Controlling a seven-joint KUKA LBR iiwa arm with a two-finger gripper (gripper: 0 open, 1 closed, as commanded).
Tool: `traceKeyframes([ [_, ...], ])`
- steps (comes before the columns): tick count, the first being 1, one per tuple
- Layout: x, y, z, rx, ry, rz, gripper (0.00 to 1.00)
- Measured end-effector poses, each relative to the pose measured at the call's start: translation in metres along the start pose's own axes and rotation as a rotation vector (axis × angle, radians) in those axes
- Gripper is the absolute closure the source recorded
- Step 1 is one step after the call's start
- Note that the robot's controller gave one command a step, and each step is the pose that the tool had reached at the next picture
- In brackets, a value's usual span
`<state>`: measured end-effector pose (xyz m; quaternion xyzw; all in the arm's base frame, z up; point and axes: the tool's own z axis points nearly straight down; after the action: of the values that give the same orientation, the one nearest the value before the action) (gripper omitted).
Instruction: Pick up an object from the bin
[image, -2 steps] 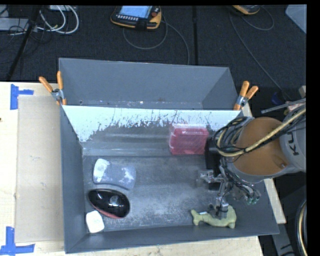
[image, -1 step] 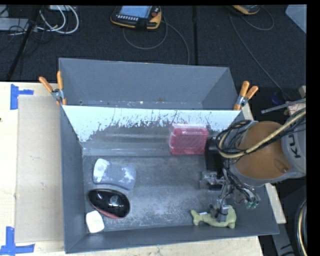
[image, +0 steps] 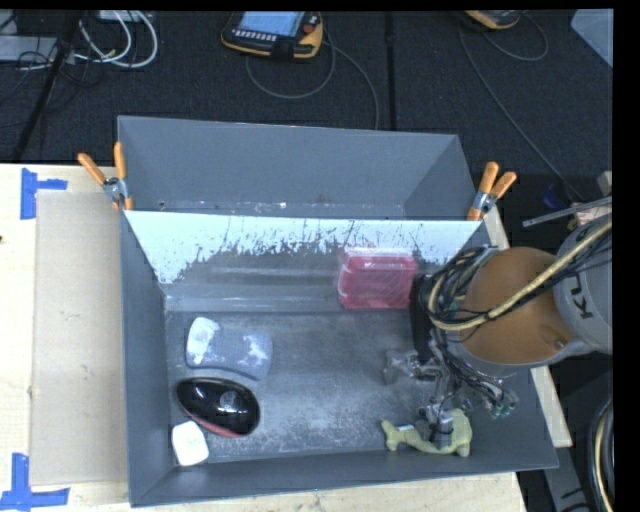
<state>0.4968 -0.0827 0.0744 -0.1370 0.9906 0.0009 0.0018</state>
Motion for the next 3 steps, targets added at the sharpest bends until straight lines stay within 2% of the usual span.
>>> traceKeyframes([
  [1, 0.0066, 0.0062, 0.0019, -0.002, -0.003, 0.019, 0.0],
  [2, -0.0005, 0.0129, 0.0031, 0.0, -0.001, 0.145, 0.0],
  [3, 0.0021, 0.0161, 0.0036, -0.001, -0.002, -0.221, 0.0],
])
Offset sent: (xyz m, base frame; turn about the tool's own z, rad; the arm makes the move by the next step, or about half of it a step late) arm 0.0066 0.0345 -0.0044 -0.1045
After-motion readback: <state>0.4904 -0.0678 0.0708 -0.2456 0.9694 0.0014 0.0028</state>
